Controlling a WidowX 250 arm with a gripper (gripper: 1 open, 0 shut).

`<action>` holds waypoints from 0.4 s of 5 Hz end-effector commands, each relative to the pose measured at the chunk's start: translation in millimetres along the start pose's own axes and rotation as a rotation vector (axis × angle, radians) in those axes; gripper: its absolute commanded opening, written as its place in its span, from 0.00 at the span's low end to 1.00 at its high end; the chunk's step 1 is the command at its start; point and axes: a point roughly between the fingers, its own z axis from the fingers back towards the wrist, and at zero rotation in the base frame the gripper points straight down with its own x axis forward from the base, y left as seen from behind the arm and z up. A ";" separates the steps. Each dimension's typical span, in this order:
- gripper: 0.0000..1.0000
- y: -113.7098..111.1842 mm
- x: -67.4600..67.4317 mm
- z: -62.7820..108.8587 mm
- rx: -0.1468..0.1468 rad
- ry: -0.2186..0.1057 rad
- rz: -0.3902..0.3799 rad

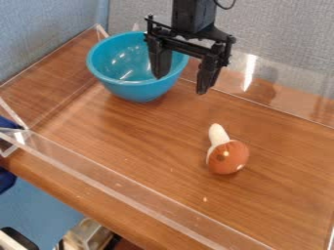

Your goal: Put the mushroom in the blue bowl

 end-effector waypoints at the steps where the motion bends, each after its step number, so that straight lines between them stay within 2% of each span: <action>1: 1.00 -13.2 -5.7 -11.6 -0.001 0.012 -0.052; 2: 1.00 -30.4 -14.1 -30.2 0.000 0.028 -0.114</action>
